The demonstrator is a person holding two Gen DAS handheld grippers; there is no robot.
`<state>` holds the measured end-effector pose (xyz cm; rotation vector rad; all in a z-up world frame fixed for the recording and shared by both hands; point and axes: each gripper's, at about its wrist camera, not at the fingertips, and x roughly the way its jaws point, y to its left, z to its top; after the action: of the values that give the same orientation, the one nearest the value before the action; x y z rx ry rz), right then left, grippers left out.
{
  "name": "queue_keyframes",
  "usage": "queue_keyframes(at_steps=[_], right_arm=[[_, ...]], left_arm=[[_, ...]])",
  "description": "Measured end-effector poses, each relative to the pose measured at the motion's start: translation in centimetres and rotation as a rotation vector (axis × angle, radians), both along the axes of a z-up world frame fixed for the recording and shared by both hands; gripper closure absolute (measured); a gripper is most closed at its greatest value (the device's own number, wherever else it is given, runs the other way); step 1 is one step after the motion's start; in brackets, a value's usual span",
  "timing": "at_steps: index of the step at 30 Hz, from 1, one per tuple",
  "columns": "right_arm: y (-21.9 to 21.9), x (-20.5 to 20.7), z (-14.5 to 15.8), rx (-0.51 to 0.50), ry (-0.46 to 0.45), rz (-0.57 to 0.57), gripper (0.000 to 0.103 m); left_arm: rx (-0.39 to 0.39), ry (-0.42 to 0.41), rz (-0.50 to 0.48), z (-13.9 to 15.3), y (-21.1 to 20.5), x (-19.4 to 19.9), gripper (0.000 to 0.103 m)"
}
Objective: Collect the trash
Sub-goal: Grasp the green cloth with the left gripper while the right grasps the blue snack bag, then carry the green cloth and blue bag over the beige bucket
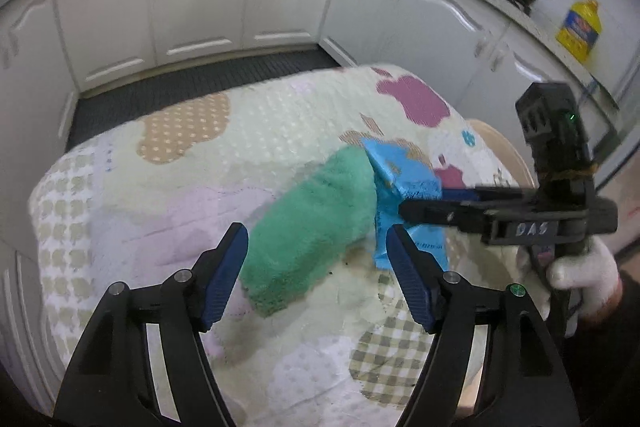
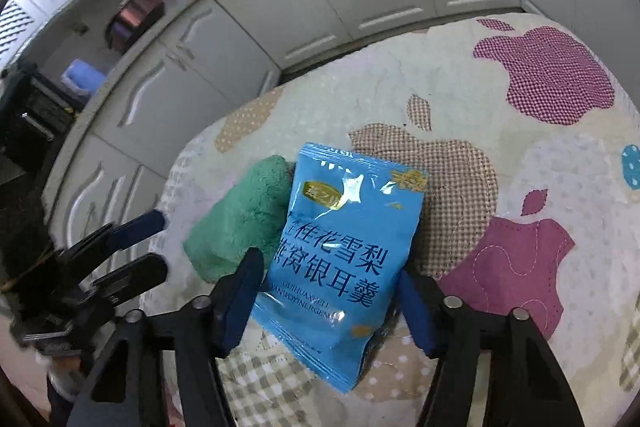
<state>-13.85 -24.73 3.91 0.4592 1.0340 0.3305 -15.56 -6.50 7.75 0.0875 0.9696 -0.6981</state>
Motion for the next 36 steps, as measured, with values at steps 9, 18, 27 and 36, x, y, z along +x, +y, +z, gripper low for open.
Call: queue_keyframes(at_steps=[9,18,27,36], right_arm=[[-2.4,-2.0,2.3,-0.181,-0.057,0.097,0.058],[-2.8,-1.6,0.8,-0.167,-0.029,0.08,0.051],[-4.0,-3.4,2.8,-0.128,-0.12,0.092,0.066],[-9.6,-6.3,3.6,-0.101,-0.128,0.021,0.087]], left_arm=[[0.049,0.051,-0.089,-2.2,-2.9,2.2,0.031],[0.183,-0.024,-0.038,-3.8,-5.1,1.7,0.038],[0.042,-0.029,0.072,-1.4,-5.0,-0.5,0.069],[-0.031,-0.048,0.041,0.2,-10.6,-3.5,0.073]])
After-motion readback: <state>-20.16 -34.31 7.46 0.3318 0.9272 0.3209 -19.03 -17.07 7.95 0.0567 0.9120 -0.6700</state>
